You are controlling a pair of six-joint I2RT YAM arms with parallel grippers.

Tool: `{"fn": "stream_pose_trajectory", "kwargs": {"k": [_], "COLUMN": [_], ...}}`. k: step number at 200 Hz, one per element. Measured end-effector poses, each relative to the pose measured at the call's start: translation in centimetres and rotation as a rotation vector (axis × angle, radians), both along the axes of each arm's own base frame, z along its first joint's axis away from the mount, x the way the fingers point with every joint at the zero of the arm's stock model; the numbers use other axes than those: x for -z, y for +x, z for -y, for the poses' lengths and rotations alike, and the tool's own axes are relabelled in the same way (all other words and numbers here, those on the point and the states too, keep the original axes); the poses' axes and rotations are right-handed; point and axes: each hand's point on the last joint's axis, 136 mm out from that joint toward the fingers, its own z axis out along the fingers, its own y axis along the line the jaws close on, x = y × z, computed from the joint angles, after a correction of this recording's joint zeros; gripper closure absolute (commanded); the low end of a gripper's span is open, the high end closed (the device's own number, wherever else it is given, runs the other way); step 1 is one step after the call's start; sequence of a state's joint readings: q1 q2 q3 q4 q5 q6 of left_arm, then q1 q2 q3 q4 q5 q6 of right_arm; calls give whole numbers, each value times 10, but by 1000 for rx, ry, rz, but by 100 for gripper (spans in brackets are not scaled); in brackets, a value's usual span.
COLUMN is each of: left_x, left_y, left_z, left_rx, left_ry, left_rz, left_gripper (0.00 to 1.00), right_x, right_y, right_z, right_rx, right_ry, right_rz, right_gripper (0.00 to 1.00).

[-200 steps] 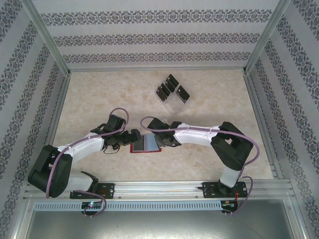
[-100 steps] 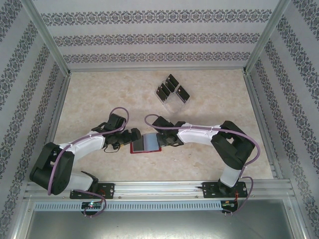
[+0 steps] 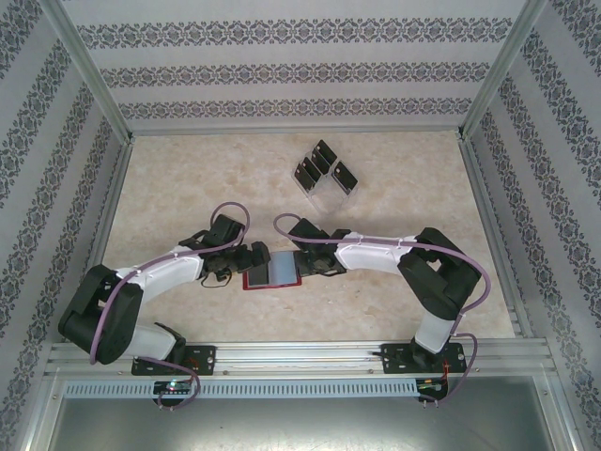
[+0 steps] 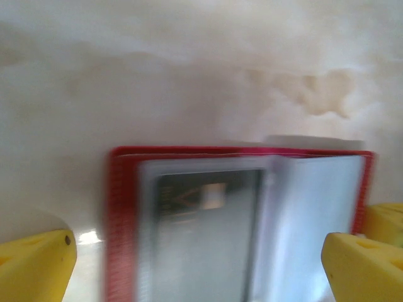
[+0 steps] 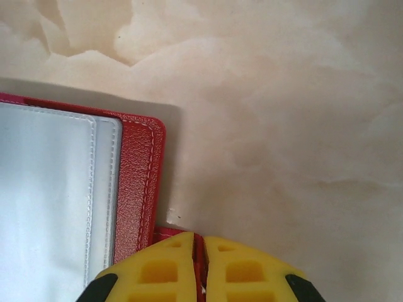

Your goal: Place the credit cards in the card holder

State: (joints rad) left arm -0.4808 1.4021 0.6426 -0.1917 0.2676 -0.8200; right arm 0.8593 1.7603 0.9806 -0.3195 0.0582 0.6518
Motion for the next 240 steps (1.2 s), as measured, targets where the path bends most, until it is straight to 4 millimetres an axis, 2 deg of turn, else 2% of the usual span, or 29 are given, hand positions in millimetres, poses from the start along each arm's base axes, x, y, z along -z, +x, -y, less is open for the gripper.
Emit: {"fn": "stream_pose_trajectory", "kwargs": {"k": [17, 101, 115, 164, 200, 240], "left_x": [-6, -34, -41, -66, -68, -66], "left_y": [4, 18, 17, 18, 21, 25], "left_z": [18, 46, 53, 84, 102, 122], "left_rx": [41, 59, 70, 106, 114, 129], "left_ry": [-35, -141, -166, -244, -281, -302], "left_rz": [32, 123, 139, 192, 199, 206], "left_gripper": [0, 0, 0, 0, 0, 0], "right_x": [0, 0, 0, -3, -23, -21], "right_y": [0, 2, 2, 1, 3, 1], "right_z": [2, 6, 4, 4, 10, 31], "right_rx": [4, 15, 13, 15, 28, 64], "right_ry": [-3, 4, 12, 39, 80, 68], "right_rz": [-1, 1, 1, -2, 29, 20], "right_gripper": [100, 100, 88, 71, 69, 69]}}
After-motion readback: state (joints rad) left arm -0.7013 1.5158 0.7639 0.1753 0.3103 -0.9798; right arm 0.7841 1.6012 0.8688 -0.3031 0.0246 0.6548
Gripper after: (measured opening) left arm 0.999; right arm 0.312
